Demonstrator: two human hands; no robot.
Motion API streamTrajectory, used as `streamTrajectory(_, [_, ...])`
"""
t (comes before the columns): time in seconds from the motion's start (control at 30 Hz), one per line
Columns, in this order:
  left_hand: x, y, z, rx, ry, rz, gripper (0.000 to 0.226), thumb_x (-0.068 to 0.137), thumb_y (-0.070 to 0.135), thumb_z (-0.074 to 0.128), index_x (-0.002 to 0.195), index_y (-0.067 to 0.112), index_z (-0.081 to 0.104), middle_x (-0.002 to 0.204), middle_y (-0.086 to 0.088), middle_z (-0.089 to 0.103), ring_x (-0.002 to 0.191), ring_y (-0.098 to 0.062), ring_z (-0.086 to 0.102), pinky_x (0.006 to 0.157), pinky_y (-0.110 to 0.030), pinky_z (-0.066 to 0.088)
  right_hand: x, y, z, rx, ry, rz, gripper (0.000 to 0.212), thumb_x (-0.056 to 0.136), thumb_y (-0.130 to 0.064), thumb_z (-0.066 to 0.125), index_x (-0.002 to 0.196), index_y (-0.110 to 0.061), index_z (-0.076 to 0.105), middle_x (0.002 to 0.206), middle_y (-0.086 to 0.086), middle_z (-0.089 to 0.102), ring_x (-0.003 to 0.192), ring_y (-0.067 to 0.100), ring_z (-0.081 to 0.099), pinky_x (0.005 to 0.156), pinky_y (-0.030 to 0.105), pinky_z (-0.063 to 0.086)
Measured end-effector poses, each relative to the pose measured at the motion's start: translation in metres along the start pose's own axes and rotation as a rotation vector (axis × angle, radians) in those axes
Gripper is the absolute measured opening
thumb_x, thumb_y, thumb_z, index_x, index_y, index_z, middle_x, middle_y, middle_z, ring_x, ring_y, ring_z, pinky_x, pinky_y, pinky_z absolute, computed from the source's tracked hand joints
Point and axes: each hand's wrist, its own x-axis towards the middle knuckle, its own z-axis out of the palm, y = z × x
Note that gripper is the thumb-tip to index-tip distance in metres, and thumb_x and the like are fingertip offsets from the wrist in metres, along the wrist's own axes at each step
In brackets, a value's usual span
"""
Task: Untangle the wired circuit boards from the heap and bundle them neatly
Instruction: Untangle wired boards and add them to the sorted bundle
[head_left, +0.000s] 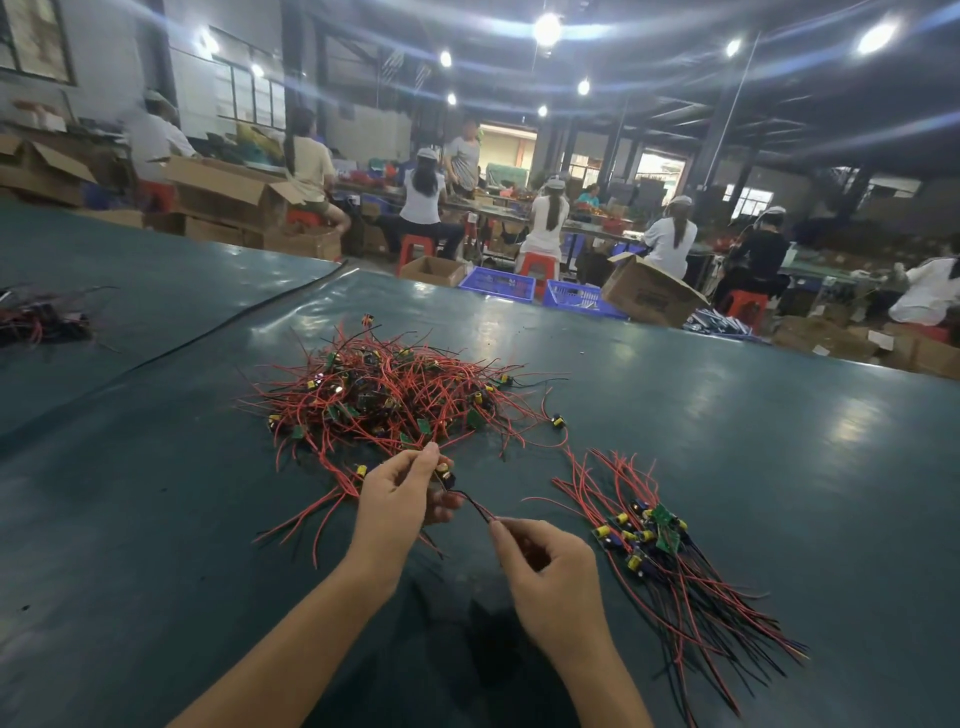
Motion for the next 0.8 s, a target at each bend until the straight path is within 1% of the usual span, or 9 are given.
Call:
streamTrajectory(0.1, [-0.001,0.007,0.0,-0.176,-0.044,-0.249,0.025,0.1,0.02,0.048,0.087,0.007,0.065,0.071,-0.006,0.069,0.051,-0.015,0.064,0.044,-0.02,0.05,0.002,-0.001,-0.002,0.057,0.015,0.04,0.008,0.087,-0.017,0.073,0.085,-0.02,0.079,0.069,-0.015,0.072,0.067,0.001,0.066,0.064,0.013,0.047])
streamTrajectory(0.17, [-0.003,0.011,-0.002,-0.244,-0.122,-0.31,0.027,0.099,0.017,0.04,0.096,0.005,0.064,0.076,-0.008,0.07,0.054,-0.017,0.063,0.047,-0.022,0.051,0.003,-0.001,-0.004,0.1,0.033,0.06,0.013,0.086,-0.015,0.074,0.08,-0.025,0.078,0.068,-0.014,0.072,0.065,0.0,0.065,0.062,0.013,0.047])
streamTrajectory(0.27, [-0.002,0.013,-0.004,-0.267,-0.223,-0.277,0.03,0.092,0.003,0.032,0.103,0.003,0.06,0.08,-0.011,0.068,0.059,-0.019,0.06,0.052,-0.024,0.052,0.004,-0.004,-0.006,0.15,0.064,0.094,0.016,0.084,-0.013,0.075,0.077,-0.027,0.077,0.067,-0.008,0.073,0.061,0.001,0.065,0.059,0.014,0.048])
streamTrajectory(0.37, [-0.001,0.013,-0.004,-0.18,-0.271,-0.184,0.023,0.091,-0.008,0.044,0.102,0.004,0.059,0.081,-0.01,0.069,0.06,-0.018,0.061,0.054,-0.022,0.052,0.006,-0.005,-0.009,0.228,0.105,0.13,0.012,0.081,-0.011,0.077,0.076,-0.022,0.077,0.065,-0.002,0.072,0.059,0.006,0.065,0.057,0.015,0.05])
streamTrajectory(0.43, [0.0,0.011,-0.004,-0.138,-0.242,-0.139,0.008,0.088,0.005,0.062,0.096,0.006,0.062,0.079,-0.009,0.07,0.058,-0.015,0.062,0.054,-0.021,0.053,0.007,-0.006,-0.012,0.27,0.111,0.144,0.01,0.08,-0.012,0.078,0.075,-0.02,0.077,0.065,0.001,0.072,0.058,0.008,0.066,0.054,0.016,0.05])
streamTrajectory(0.47, [0.0,0.011,-0.004,-0.136,-0.214,-0.14,0.011,0.085,0.012,0.066,0.093,0.006,0.062,0.078,-0.009,0.07,0.057,-0.014,0.063,0.053,-0.02,0.053,0.007,-0.006,-0.013,0.294,0.114,0.153,0.01,0.08,-0.012,0.078,0.073,-0.019,0.077,0.065,0.002,0.072,0.058,0.009,0.066,0.053,0.017,0.05])
streamTrajectory(0.67, [0.001,0.01,-0.004,-0.123,-0.117,-0.157,0.016,0.093,0.015,0.059,0.091,0.004,0.071,0.086,-0.011,0.075,0.061,-0.012,0.068,0.052,-0.019,0.054,0.012,-0.008,-0.018,0.659,0.231,0.33,0.014,0.082,-0.004,0.074,0.073,-0.014,0.078,0.073,0.008,0.074,0.048,0.007,0.053,0.046,0.017,0.046])
streamTrajectory(0.73, [-0.002,0.008,-0.002,-0.121,-0.134,-0.129,0.015,0.091,0.014,0.061,0.091,0.005,0.073,0.09,-0.013,0.075,0.066,-0.013,0.07,0.055,-0.019,0.055,0.013,-0.011,-0.019,0.8,0.225,0.377,0.005,0.077,-0.01,0.076,0.081,-0.012,0.079,0.083,0.011,0.076,0.05,0.007,0.056,0.045,0.017,0.047])
streamTrajectory(0.8, [-0.006,0.007,0.001,-0.123,-0.159,-0.107,0.014,0.086,0.016,0.065,0.087,0.007,0.075,0.092,-0.014,0.075,0.071,-0.015,0.071,0.059,-0.02,0.056,0.011,-0.014,-0.017,0.853,0.181,0.409,0.017,0.069,-0.019,0.078,0.084,-0.012,0.08,0.088,0.011,0.076,0.052,0.006,0.058,0.045,0.017,0.047])
